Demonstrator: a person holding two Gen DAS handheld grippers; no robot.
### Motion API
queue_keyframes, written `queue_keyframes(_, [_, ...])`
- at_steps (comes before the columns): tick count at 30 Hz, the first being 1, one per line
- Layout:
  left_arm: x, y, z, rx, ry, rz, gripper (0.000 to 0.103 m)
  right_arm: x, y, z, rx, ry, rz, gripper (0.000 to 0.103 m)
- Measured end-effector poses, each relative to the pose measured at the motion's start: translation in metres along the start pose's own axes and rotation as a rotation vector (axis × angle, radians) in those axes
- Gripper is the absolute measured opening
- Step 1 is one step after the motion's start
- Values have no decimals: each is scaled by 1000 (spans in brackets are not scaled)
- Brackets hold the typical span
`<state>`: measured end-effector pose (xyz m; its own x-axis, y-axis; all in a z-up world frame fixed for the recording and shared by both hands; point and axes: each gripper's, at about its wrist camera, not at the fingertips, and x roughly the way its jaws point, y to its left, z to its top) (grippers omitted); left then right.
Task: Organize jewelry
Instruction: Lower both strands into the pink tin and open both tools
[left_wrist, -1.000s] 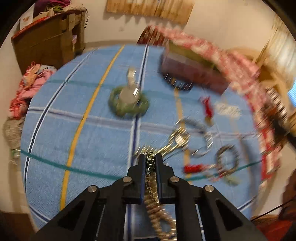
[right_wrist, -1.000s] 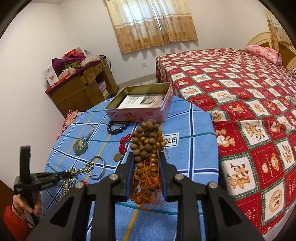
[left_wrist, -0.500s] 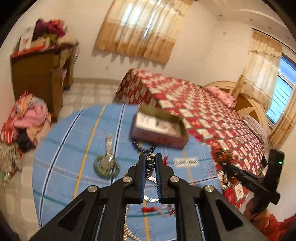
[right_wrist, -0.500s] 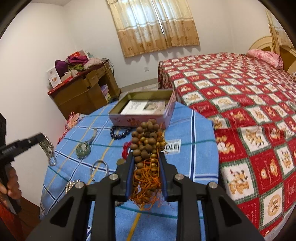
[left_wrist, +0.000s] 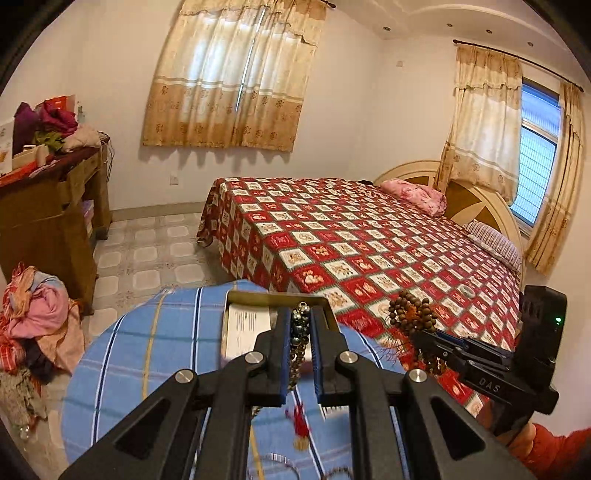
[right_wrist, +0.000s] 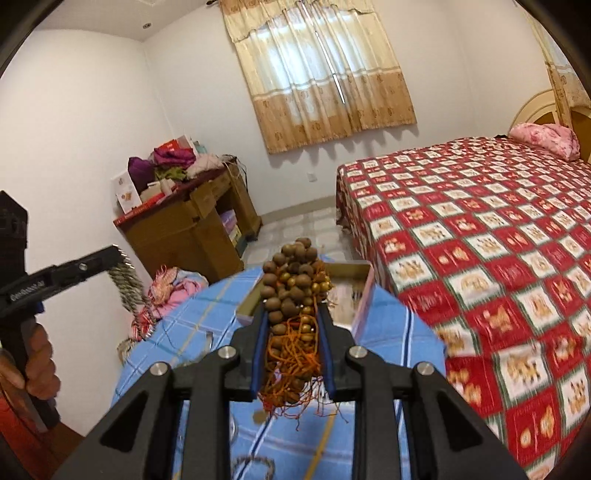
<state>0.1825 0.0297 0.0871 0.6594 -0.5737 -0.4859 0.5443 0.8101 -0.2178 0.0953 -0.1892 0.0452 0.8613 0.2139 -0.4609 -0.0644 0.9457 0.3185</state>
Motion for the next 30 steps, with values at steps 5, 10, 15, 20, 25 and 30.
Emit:
queue_keyframes(5, [43, 5, 18, -10, -5, -9, 9, 38, -13, 18, 34, -9, 2, 28])
queue_keyframes(10, [99, 8, 18, -21, 22, -13, 9, 91, -28, 13, 72, 49, -12, 28])
queue_keyframes(15, [152, 16, -1, -29, 129, 30, 9, 138, -41, -1, 99, 137, -28, 28])
queue_keyframes(20, [185, 26, -23, -20, 230, 89, 9, 160, -49, -16, 112, 200, -33, 28])
queue_keyframes(25, [204, 33, -37, -30, 347, 133, 13, 162, -50, -20, 133, 211, -1, 53])
queue_keyframes(30, [188, 34, -37, -66, 374, 157, 57, 128, -38, -7, 91, 127, -49, 77])
